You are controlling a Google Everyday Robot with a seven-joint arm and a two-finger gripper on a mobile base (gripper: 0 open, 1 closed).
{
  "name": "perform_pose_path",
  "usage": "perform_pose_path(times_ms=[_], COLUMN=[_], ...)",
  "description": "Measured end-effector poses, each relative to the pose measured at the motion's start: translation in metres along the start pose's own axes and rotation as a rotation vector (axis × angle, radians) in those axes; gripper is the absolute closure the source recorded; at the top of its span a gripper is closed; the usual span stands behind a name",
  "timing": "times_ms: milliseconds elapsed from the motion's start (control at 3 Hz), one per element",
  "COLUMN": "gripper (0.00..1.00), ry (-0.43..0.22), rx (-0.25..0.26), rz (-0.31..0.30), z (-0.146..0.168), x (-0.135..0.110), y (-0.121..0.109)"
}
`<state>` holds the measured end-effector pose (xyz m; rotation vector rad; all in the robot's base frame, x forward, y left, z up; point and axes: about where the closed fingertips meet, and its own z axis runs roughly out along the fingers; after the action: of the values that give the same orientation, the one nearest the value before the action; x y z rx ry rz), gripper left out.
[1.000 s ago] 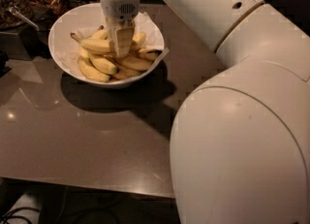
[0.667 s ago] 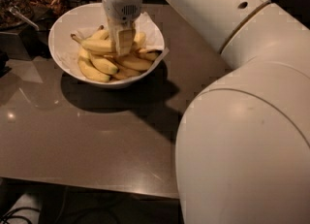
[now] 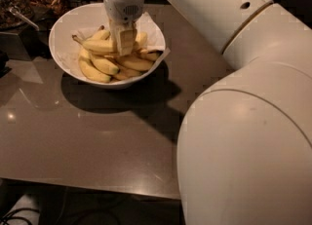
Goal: Pick banana from white bowl
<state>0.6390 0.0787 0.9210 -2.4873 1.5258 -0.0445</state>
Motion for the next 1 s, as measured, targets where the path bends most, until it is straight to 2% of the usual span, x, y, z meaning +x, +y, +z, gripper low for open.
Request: perform_pose_path(times_ms=[333,667,1000], gripper=[1.00,1.00,1.00], ry=[0.005,0.015,-0.004], rx=[0.018,0.028,0.064], rz=[0.021,0.062,0.117], z=[-0.005,-0.023,-0.036], x=[-0.001,-0.004,-0.009], y=[-0.005,-0.006,-0.010])
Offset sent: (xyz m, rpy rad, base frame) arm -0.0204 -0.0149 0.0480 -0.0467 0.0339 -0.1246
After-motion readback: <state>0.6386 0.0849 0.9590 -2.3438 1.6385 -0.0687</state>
